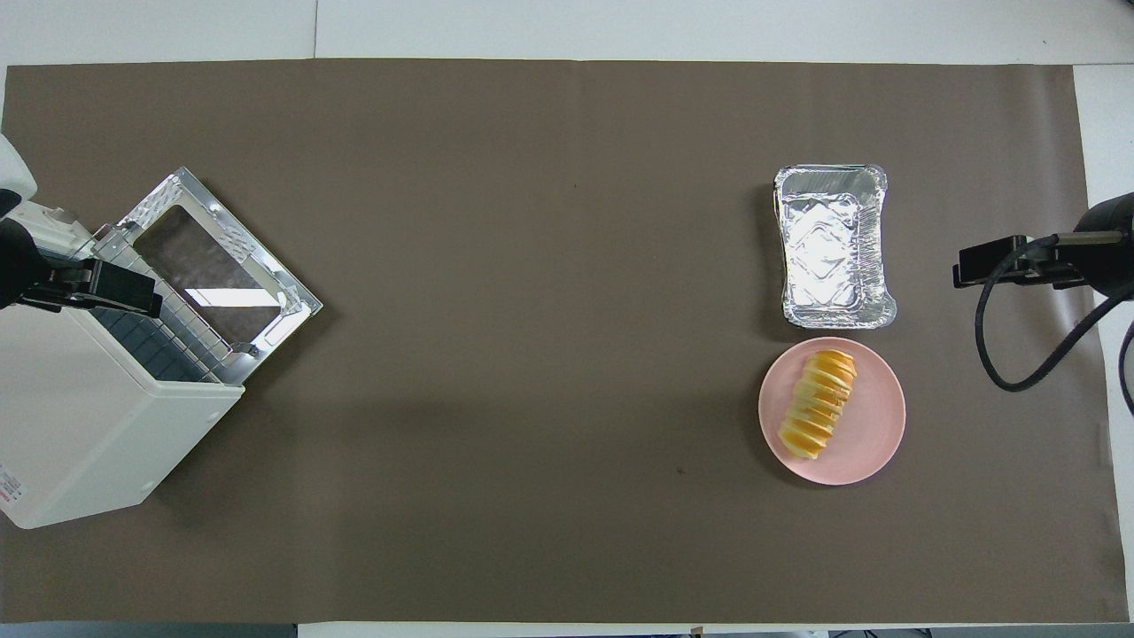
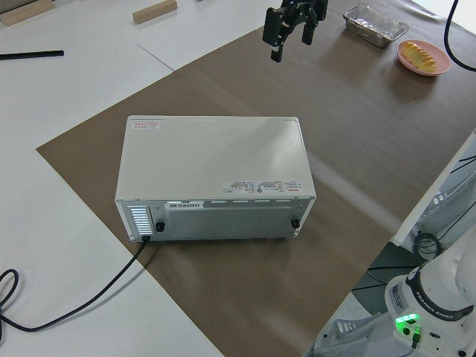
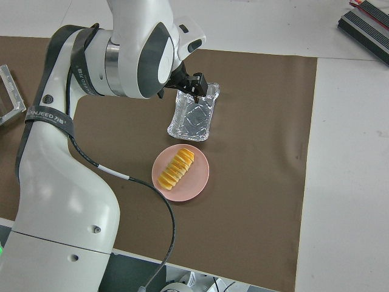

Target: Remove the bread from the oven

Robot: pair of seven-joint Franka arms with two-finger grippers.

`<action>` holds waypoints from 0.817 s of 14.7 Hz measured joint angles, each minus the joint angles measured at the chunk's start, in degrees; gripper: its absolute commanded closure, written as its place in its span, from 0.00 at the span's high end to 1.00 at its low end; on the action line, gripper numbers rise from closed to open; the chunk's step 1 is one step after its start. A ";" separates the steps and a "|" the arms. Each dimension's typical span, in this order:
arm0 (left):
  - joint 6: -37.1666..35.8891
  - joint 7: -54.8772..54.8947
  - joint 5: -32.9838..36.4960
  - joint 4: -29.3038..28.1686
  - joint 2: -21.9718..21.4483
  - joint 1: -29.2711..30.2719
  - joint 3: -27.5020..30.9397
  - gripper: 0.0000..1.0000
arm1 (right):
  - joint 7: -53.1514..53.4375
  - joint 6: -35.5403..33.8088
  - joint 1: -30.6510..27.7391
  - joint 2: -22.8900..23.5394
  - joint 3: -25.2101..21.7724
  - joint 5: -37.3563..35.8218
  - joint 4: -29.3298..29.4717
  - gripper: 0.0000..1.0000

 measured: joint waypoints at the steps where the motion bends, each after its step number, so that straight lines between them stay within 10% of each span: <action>1: 0.00 0.00 0.00 0.00 0.00 0.00 0.00 1.00 | 0.00 -0.04 0.00 0.47 0.02 -0.27 0.16 1.00; 12: 0.00 0.00 0.00 0.00 0.00 0.00 0.00 1.00 | 0.00 -3.08 -0.42 1.69 -0.12 -0.67 3.30 1.00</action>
